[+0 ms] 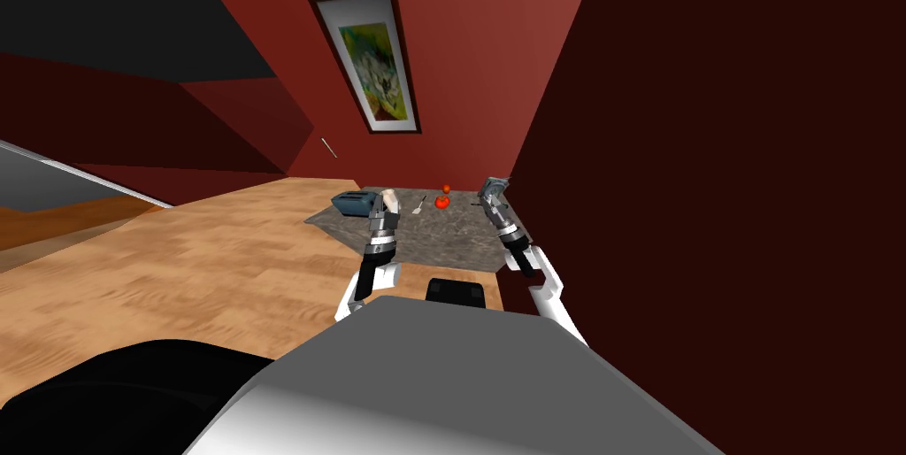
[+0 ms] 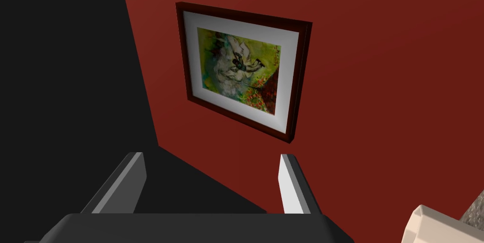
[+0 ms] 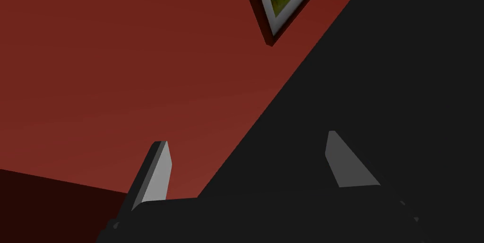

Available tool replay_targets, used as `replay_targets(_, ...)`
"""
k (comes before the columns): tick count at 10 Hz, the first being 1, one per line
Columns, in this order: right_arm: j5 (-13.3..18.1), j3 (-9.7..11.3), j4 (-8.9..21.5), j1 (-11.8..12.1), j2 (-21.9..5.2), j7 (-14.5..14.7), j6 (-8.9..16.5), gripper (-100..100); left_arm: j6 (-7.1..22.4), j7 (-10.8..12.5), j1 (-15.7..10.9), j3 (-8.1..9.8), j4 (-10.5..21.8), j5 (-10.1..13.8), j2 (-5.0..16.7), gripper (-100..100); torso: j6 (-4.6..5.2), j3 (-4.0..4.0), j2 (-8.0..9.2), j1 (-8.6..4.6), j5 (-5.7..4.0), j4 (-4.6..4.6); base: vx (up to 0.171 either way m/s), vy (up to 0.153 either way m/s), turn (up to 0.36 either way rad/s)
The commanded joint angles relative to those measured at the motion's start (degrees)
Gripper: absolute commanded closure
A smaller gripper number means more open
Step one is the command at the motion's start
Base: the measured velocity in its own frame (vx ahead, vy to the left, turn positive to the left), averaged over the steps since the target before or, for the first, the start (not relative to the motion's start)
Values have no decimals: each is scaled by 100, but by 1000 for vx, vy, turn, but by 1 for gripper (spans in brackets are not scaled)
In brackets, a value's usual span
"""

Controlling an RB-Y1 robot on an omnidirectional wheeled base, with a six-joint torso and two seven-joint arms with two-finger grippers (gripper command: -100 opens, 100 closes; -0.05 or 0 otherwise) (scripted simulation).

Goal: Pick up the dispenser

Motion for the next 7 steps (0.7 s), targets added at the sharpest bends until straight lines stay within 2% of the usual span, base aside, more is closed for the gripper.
replay_targets(1, 162, 4, 46, -43, -12, 13, 10, -100, 0, 0, 0, 0, 0, 0, 0, 0, 0, 0, 0, 0, 0, 0, -11, -8, -1)
replay_targets(2, 395, 96, 240, -241, -88, 133, 88, -100, 0, 0, 0, 0, 0, 0, 0, 0, 0, -3, -5, 2, 0, -1, -22, -14, -1)
replay_targets(3, 540, 96, 240, -241, -88, 133, 88, -100, 0, 0, 0, 0, 0, 0, 0, 0, -1, -3, -5, 0, 0, -1, -27, -15, 3)
replay_targets(4, 718, 188, 444, -442, -166, 254, 168, -100, 0, 0, 0, 0, 0, 0, 0, 0, 0, -2, -3, -1, 0, -1, -43, -23, -1)
replay_targets(5, 911, 188, 444, -442, -166, 254, 168, -100, 0, 0, 0, 0, 0, 0, 0, 0, -1, 0, 1, -2, -1, 0, -34, -18, 6)
replay_targets(6, 1086, 281, 659, -646, -246, 377, 252, -100, 0, 0, 0, 0, 0, 0, 0, 0, 0, 0, 0, -2, -1, 0, -36, -21, -1)
replay_targets(7, 1253, 281, 659, -646, -246, 377, 252, -100, 0, 0, 0, 0, 0, 0, 0, 0, 0, 0, 0, -3, -1, 0, -31, -17, 3)
